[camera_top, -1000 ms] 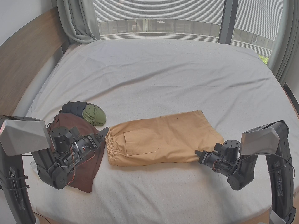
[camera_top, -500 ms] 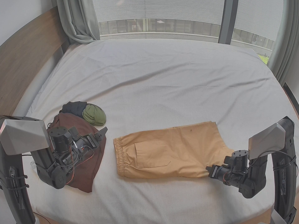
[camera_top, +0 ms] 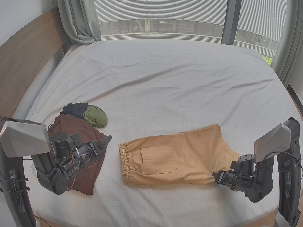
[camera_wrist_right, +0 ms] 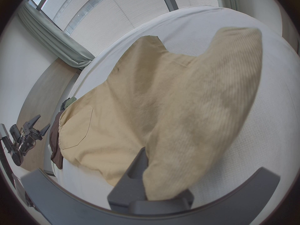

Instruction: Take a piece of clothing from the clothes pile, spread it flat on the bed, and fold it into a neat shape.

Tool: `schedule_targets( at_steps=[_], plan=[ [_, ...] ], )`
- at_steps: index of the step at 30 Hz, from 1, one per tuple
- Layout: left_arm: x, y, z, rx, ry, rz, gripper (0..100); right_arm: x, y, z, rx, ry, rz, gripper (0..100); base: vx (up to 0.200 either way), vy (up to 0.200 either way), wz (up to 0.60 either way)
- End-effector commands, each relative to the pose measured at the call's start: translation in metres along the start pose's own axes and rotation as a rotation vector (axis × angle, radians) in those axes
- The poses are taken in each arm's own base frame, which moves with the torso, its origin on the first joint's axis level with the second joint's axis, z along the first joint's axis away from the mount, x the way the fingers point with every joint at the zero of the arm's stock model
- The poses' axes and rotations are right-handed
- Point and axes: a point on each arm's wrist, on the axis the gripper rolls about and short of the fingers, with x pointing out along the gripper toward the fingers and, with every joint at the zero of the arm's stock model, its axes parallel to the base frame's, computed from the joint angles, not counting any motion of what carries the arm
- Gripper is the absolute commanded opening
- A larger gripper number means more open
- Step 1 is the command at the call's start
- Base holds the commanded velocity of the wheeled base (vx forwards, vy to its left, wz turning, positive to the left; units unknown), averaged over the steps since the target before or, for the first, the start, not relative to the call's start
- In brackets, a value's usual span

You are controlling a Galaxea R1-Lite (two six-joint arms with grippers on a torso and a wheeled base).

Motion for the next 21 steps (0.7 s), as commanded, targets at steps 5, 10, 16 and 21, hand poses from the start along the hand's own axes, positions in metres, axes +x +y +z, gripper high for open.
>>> schedule_targets(
  at_steps=[5, 10, 16, 21],
  plan=[
    [-0.003, -0.008, -0.008, -0.044, 0.045, -0.037, 100, -0.004, 0.006, 0.005, -0.007, -0.021, 0.018, 100, 0.000, 0.000, 0.00],
    [-0.002, -0.017, -0.012, -0.086, 0.060, -0.063, 100, -0.025, 0.014, 0.011, -0.021, -0.039, 0.036, 100, 0.000, 0.000, 0.00],
    [-0.004, -0.019, -0.020, -0.092, 0.109, -0.090, 100, -0.053, 0.018, 0.000, -0.067, 0.028, 0.039, 100, 0.000, 0.000, 0.00],
    [-0.005, -0.019, -0.024, -0.097, 0.126, -0.094, 100, -0.069, 0.022, -0.006, -0.088, 0.065, 0.063, 100, 0.000, 0.000, 0.00]
  ],
)
